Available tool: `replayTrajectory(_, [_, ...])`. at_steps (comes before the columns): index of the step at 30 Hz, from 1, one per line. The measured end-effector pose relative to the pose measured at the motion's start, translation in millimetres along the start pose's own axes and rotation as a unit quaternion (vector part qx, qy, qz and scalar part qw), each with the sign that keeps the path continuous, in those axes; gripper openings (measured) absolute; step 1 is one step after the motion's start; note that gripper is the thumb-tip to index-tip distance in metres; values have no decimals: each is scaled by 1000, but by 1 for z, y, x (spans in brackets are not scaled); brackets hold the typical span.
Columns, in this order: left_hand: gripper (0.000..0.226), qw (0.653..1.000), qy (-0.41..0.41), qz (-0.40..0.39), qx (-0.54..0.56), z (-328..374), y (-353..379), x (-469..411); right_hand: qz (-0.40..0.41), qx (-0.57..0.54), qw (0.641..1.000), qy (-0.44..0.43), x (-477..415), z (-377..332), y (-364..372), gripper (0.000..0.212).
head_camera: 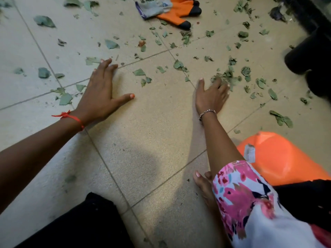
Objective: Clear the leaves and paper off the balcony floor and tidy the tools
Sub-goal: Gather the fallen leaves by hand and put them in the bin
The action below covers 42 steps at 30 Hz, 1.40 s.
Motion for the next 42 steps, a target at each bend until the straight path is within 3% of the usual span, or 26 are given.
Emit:
replayTrajectory(4, [96,999,-2,-4,34,-3,0,-1,8,-82,985,-151,17,-54,10,49])
replayTrajectory(8, [98,999,4,0,43,-4,-2,1,93,-72,985,-127,14,-53,-6,51])
replayTrajectory(13, [98,1000,10,5,26,-3,0,-5,-21,2,997,-71,-3,-41,14,64])
replayTrajectory(16, [100,1000,12,-6,6,1,5,-14,-92,31,981,-167,8,-63,31,60])
replayTrajectory(19, [92,1000,19,-8,9,7,7,-21,-157,-106,945,-266,26,-90,38,55])
replayTrajectory(22, [83,1000,19,6,13,5,1,-26,-101,-153,946,-267,14,-101,30,51])
replayTrajectory(24, [84,999,25,21,-12,3,-6,-24,-45,-95,976,-192,-12,-96,28,55])
replayTrajectory(27, [88,997,15,39,-60,-7,-15,-17,-67,4,991,-119,-36,-96,42,66])
replayTrajectory(30, [92,995,-16,51,-85,-20,-20,-11,-109,24,975,-190,-20,-130,63,65])
replayTrajectory(33, [91,994,-52,59,-80,-35,-27,-7,-178,-35,926,-332,31,-178,87,60])
replayTrajectory(35, [90,992,-64,75,-74,-42,-38,-4,-204,-99,896,-381,49,-197,94,56])
replayTrajectory(37, [87,990,-79,98,-68,-51,-52,1,-176,-110,911,-355,35,-207,96,55])
replayTrajectory(39, [81,985,-106,119,-67,-65,-64,9,-164,-44,936,-309,14,-212,102,59])
replayTrajectory(42, [77,975,-167,136,-52,-94,-76,22,-209,-9,919,-335,24,-236,120,63])
Point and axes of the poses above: each hand's wrist, its own x-axis away from the middle knuckle, its own y-axis out of the palm, z = x × y, the point moved 9 cm from there along -x, towards the middle knuckle, and after that the axes turned 6 degrees about -z, right-handed, at the moved point
